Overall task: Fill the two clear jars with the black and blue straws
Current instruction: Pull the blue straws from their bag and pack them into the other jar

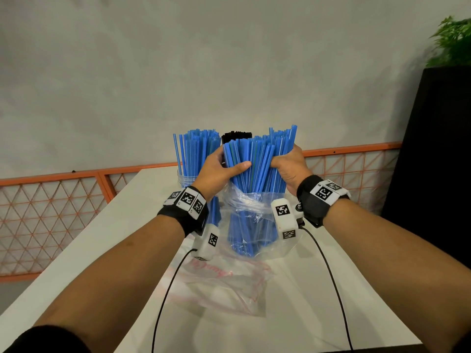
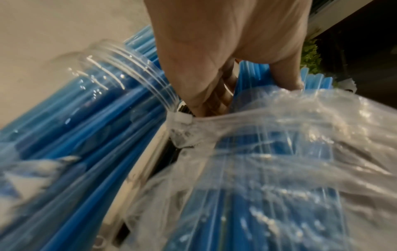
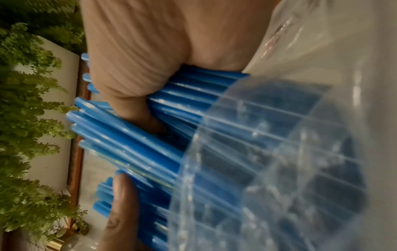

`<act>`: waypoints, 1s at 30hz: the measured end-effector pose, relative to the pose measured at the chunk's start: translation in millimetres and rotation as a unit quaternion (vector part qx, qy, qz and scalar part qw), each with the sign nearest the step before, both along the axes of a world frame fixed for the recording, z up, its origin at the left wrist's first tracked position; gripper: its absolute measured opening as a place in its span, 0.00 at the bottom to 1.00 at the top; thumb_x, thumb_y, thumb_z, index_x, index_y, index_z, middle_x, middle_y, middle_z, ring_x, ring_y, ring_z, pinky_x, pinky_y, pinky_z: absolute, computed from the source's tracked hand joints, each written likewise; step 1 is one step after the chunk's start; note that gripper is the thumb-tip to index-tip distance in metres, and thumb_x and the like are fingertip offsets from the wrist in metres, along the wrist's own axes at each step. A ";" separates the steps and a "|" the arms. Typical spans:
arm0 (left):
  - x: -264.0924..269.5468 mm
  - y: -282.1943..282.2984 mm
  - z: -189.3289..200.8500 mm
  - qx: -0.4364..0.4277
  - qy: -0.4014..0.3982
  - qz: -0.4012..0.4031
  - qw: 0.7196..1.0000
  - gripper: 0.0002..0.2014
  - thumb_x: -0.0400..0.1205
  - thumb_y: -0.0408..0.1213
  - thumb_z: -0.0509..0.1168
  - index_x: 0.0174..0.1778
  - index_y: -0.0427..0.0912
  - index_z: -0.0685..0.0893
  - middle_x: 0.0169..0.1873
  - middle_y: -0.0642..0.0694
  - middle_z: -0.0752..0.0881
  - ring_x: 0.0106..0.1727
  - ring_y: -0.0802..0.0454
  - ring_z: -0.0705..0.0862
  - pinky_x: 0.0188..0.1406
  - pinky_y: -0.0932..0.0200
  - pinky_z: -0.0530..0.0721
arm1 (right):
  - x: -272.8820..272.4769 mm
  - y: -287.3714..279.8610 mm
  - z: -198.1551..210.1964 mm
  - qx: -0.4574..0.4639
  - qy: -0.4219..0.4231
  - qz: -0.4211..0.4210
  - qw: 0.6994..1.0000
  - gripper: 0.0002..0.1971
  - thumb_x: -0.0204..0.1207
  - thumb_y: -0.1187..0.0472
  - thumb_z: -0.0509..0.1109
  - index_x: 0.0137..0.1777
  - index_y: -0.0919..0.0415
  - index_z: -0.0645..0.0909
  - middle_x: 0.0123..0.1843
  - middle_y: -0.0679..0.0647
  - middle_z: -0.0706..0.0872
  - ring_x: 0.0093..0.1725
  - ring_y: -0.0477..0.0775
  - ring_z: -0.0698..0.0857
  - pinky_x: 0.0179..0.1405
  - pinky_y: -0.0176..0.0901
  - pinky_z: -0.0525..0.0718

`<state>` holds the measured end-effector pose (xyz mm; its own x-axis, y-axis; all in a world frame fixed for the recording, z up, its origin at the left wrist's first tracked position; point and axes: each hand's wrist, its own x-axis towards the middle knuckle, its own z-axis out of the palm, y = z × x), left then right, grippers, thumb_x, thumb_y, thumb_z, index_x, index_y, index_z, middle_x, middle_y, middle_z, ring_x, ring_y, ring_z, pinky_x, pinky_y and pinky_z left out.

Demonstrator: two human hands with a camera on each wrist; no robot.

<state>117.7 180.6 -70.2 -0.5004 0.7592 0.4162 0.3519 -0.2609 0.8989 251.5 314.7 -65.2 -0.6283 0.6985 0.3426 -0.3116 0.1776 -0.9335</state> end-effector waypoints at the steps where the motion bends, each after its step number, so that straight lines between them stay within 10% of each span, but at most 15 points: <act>1: 0.0 -0.8 0.0 -0.002 0.005 0.007 1.000 0.20 0.74 0.38 0.78 0.61 0.49 0.82 0.56 0.47 0.90 0.57 0.52 0.90 0.57 0.53 0.89 | -0.3 0.2 0.1 0.001 0.000 0.000 1.000 0.20 0.68 0.76 0.77 0.60 0.68 0.81 0.55 0.63 0.90 0.54 0.60 0.90 0.55 0.61 0.88; 7: -5.6 -3.2 27.9 -0.016 0.037 0.087 0.995 0.17 0.78 0.40 0.76 0.56 0.34 0.82 0.47 0.38 0.91 0.48 0.46 0.92 0.55 0.46 0.89 | -2.7 1.5 1.7 0.022 0.001 -0.009 1.000 0.18 0.70 0.75 0.75 0.60 0.69 0.82 0.53 0.61 0.90 0.52 0.55 0.91 0.50 0.51 0.90; 12: -0.4 -3.3 21.8 -0.077 0.065 0.055 0.993 0.07 0.78 0.27 0.74 0.46 0.41 0.85 0.38 0.50 0.91 0.38 0.57 0.91 0.39 0.65 0.88 | -6.6 0.4 1.1 0.036 -0.001 -0.010 0.999 0.19 0.66 0.74 0.79 0.58 0.69 0.83 0.51 0.59 0.91 0.50 0.53 0.91 0.48 0.48 0.90; 16: -0.1 -5.3 7.5 -0.104 0.052 0.067 0.991 0.05 0.77 0.30 0.76 0.46 0.41 0.86 0.36 0.49 0.92 0.39 0.55 0.92 0.43 0.60 0.89 | -5.8 1.0 -0.2 0.035 0.001 -0.014 0.999 0.20 0.65 0.73 0.80 0.58 0.67 0.83 0.51 0.58 0.91 0.51 0.52 0.91 0.49 0.47 0.90; 20: 1.1 -7.7 28.0 -0.057 0.000 0.099 0.993 0.19 0.82 0.34 0.71 0.63 0.24 0.78 0.32 0.45 0.90 0.35 0.47 0.90 0.51 0.44 0.90 | -4.3 0.2 0.8 0.029 0.003 -0.014 0.999 0.21 0.66 0.74 0.80 0.59 0.67 0.83 0.52 0.58 0.91 0.51 0.54 0.91 0.49 0.49 0.90; 30: 12.1 -26.5 97.2 0.078 -0.013 0.088 0.993 0.06 0.86 0.32 0.66 0.53 0.34 0.77 0.40 0.34 0.89 0.40 0.40 0.91 0.37 0.54 0.89 | -3.0 -4.4 3.4 0.033 0.003 -0.032 0.999 0.19 0.66 0.73 0.80 0.57 0.65 0.83 0.48 0.55 0.91 0.45 0.46 0.90 0.38 0.35 0.88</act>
